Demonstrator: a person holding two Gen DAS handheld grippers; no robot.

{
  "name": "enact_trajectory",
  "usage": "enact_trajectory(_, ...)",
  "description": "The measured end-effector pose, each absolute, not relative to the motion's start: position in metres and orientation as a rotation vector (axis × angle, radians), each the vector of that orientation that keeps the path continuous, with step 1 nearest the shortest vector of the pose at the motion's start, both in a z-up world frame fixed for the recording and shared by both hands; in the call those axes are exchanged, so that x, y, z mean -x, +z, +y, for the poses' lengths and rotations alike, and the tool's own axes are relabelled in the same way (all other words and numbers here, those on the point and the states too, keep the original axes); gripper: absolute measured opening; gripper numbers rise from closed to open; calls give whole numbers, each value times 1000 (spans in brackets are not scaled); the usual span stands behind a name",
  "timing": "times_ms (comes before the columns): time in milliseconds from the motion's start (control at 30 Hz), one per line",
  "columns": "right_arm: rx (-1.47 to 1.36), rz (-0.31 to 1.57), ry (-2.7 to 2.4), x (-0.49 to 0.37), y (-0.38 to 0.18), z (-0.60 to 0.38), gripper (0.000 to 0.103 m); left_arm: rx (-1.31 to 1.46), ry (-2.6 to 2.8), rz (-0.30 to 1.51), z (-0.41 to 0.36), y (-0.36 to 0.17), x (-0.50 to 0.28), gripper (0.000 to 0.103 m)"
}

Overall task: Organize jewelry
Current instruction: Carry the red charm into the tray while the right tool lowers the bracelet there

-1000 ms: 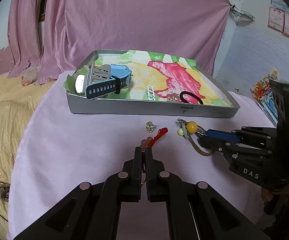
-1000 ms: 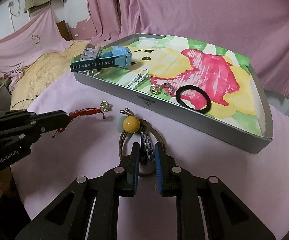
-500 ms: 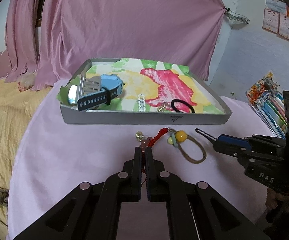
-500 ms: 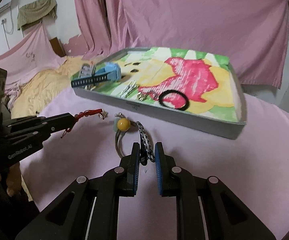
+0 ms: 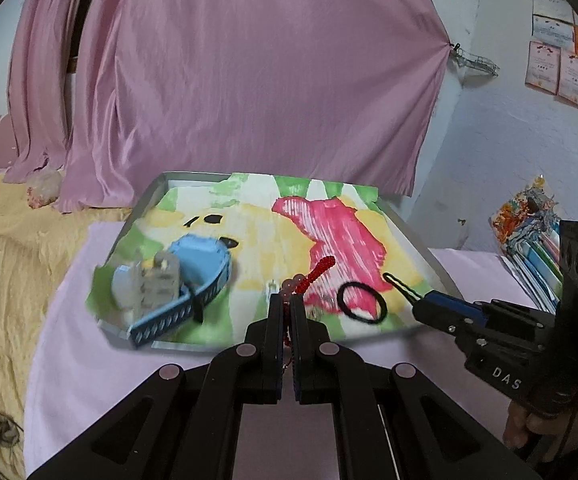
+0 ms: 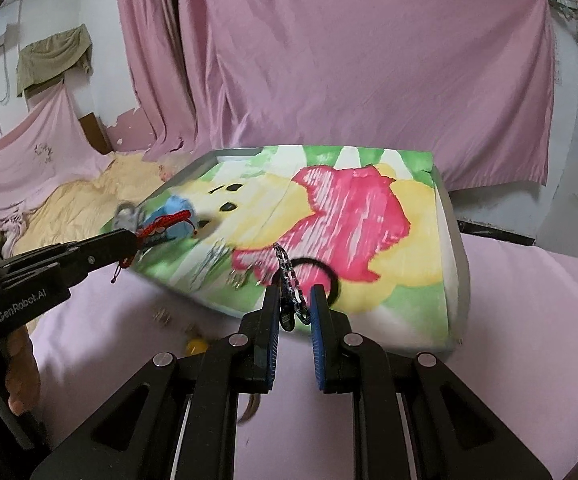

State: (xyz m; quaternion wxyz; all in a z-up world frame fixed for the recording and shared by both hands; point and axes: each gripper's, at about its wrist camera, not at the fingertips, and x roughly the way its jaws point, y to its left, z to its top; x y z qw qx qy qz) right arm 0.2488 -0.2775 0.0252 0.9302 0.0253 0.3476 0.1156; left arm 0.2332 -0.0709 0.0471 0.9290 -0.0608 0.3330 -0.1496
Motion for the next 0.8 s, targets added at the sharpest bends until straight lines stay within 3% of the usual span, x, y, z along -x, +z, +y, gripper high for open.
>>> enact_trajectory(800, -117, 829, 224, -301, -12, -276, 14, 139, -290, 874, -87, 6, -285, 4)
